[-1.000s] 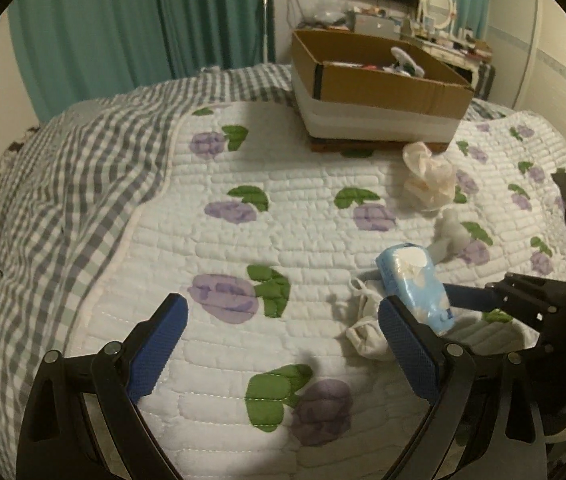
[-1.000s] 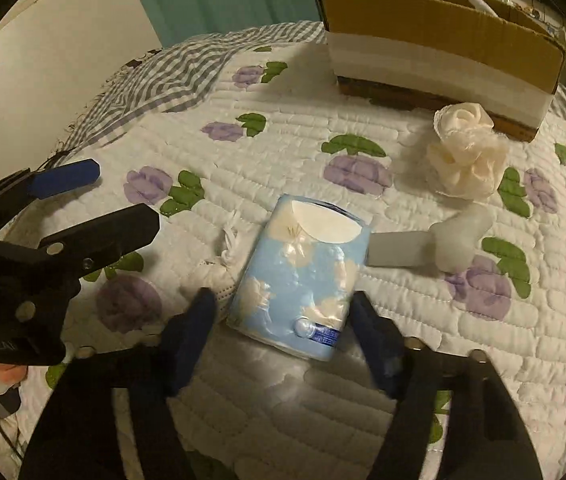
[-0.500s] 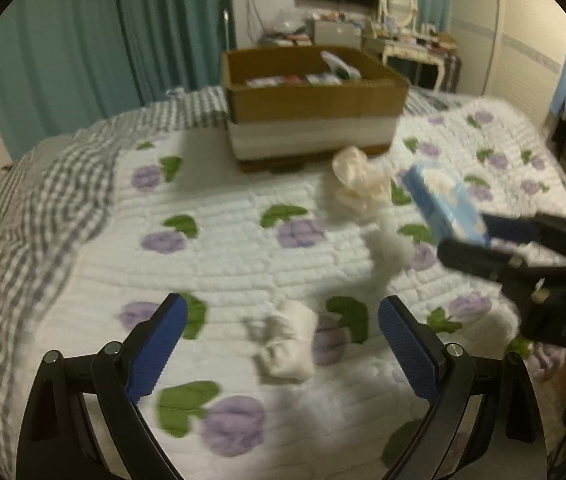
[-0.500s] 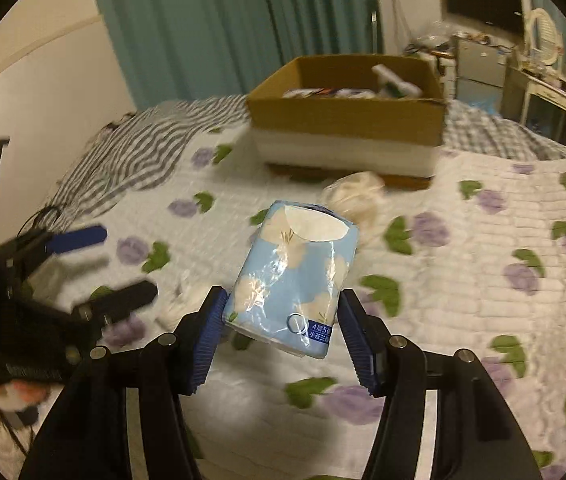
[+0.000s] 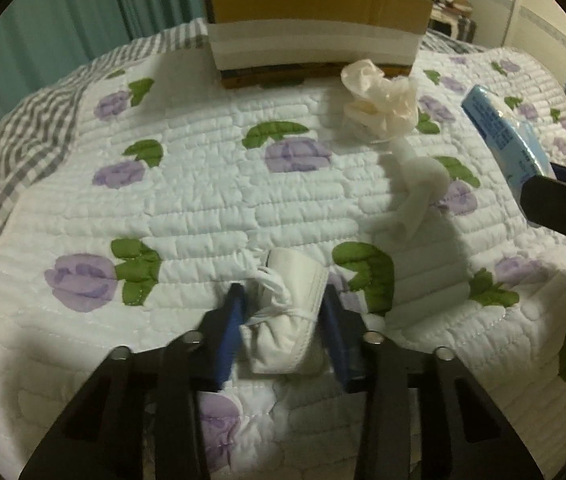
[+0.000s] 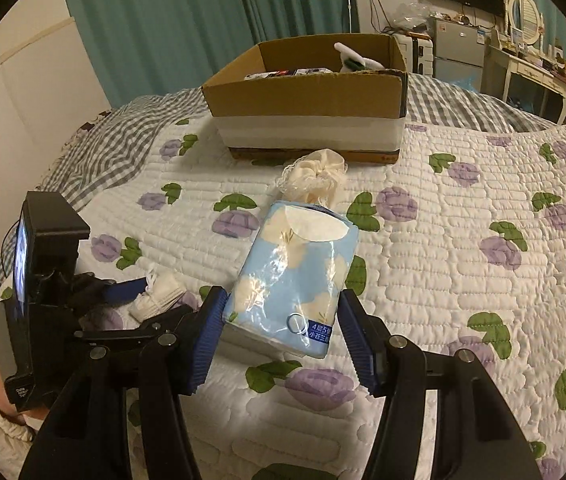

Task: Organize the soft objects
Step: 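Grasp the blue tissue pack with the right gripper while the left grasps the white shoe, then carry the tissue pack and shoe into the box and open both grippers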

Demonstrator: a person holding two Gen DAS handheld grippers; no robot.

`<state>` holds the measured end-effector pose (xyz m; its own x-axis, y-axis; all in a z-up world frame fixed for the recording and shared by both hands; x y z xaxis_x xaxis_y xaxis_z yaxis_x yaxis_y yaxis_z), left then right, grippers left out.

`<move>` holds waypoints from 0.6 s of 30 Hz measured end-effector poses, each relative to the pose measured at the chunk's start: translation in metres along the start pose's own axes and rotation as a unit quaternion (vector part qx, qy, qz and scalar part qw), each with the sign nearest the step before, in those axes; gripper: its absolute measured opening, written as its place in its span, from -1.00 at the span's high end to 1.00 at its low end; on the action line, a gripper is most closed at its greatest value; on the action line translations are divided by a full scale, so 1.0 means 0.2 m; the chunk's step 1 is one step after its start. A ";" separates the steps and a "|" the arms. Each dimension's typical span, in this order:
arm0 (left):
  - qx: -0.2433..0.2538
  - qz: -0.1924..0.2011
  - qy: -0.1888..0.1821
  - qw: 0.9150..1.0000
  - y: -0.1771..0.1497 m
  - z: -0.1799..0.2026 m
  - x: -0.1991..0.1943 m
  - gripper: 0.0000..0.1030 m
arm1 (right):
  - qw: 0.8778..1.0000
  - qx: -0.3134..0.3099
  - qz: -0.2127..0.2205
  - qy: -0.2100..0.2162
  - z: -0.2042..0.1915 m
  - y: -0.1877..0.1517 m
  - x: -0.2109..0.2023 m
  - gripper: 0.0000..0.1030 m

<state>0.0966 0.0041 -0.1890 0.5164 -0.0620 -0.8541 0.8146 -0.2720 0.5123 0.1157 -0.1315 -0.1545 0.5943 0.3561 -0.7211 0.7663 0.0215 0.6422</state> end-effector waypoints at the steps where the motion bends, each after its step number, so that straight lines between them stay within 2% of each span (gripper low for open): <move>1: -0.004 0.003 -0.001 1.000 0.00 0.00 -0.01 0.34 | 1.000 0.000 0.000 0.000 0.00 0.00 0.00 -0.10; 11: -0.012 0.049 0.002 0.999 0.06 0.05 -0.24 0.35 | 1.000 0.002 0.016 0.004 -0.02 0.01 -0.10 -0.10; 18: 0.000 0.107 0.010 0.994 0.19 0.08 -0.48 0.35 | 0.999 0.000 0.042 0.007 -0.02 0.06 -0.24 -0.10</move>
<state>0.0742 -0.0148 -0.0887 0.6833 -0.1002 -0.7233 0.6851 -0.2547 0.6825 0.0956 -0.1436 -0.1109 0.6530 0.3703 -0.6606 0.7136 -0.0088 0.7005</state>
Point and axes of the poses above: each gripper's, at about its wrist camera, not at the fingertips, and x roughly the way its jaws point, z to its right, y to its top, the point moved 6 cm from there along x, roughly the way its jaws point, and after that the axes turned 7 degrees about x, right-handed, at the moved point
